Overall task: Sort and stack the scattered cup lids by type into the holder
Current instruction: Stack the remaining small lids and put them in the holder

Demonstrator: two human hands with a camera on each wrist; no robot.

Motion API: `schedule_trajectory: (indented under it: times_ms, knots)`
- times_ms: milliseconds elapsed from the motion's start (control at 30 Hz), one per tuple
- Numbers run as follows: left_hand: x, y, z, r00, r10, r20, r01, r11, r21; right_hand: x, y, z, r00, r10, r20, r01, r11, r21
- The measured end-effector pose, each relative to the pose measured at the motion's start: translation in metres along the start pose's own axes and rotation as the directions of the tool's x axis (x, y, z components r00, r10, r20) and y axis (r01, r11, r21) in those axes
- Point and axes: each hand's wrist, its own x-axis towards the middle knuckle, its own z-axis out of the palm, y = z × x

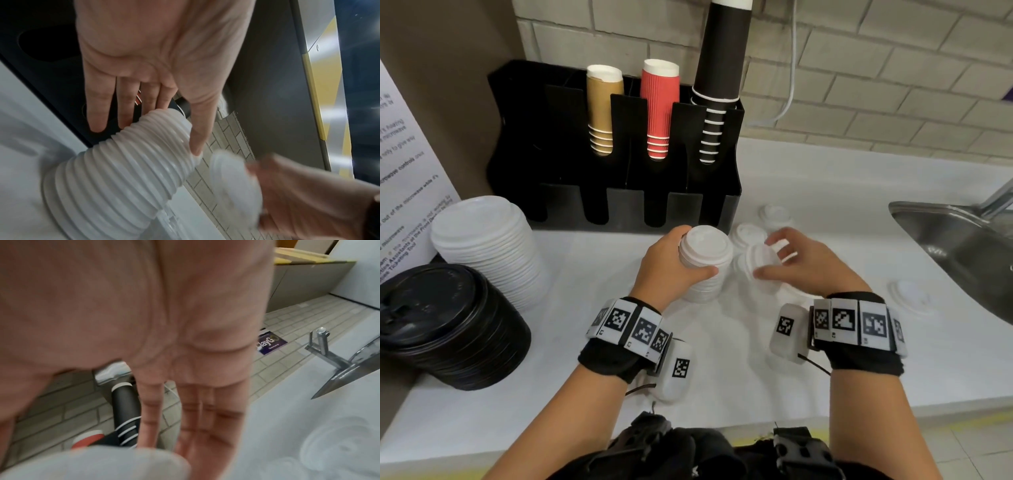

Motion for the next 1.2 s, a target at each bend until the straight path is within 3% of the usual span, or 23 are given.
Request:
schedule_trajectory:
  times_ms: [100, 167, 300, 500, 867, 967, 1067, 1200]
  knots:
    - [0.000, 0.000, 0.002, 1.000, -0.003, -0.013, 0.003, 1.000, -0.001, 0.002, -0.017, 0.008, 0.978, -0.138, -0.155, 0.160, 0.977, 0.139]
    - [0.001, 0.000, 0.002, 1.000, -0.019, -0.010, 0.019, 1.000, -0.017, 0.005, -0.026, 0.019, 0.959, -0.219, -0.181, 0.244, 0.961, 0.131]
    - [0.002, 0.000, 0.003, 0.999, -0.036, -0.006, 0.036, 0.998, -0.048, 0.017, -0.041, 0.035, 0.941, -0.322, -0.106, 0.324, 0.946, 0.006]
    - [0.003, -0.001, 0.004, 0.999, -0.042, 0.000, 0.042, 0.998, -0.052, 0.034, -0.056, 0.037, 0.932, -0.355, 0.067, 0.360, 0.928, -0.092]
    - [0.004, -0.002, 0.000, 1.000, 0.014, 0.002, -0.014, 1.000, -0.007, 0.037, -0.055, 0.039, 0.920, -0.380, 0.097, 0.389, 0.915, -0.107]
    - [0.004, -0.001, 0.000, 1.000, 0.020, -0.015, -0.020, 1.000, 0.006, 0.042, -0.042, 0.033, 0.944, -0.329, 0.022, 0.328, 0.944, 0.017]
    - [0.005, -0.002, 0.000, 1.000, 0.026, -0.012, -0.026, 0.999, 0.026, 0.051, -0.019, 0.025, 0.982, -0.166, -0.088, 0.167, 0.986, 0.004]
    - [0.006, -0.001, -0.001, 1.000, 0.005, -0.001, -0.005, 0.999, 0.033, 0.057, 0.006, 0.028, 0.996, 0.066, 0.051, -0.052, 0.971, -0.232]
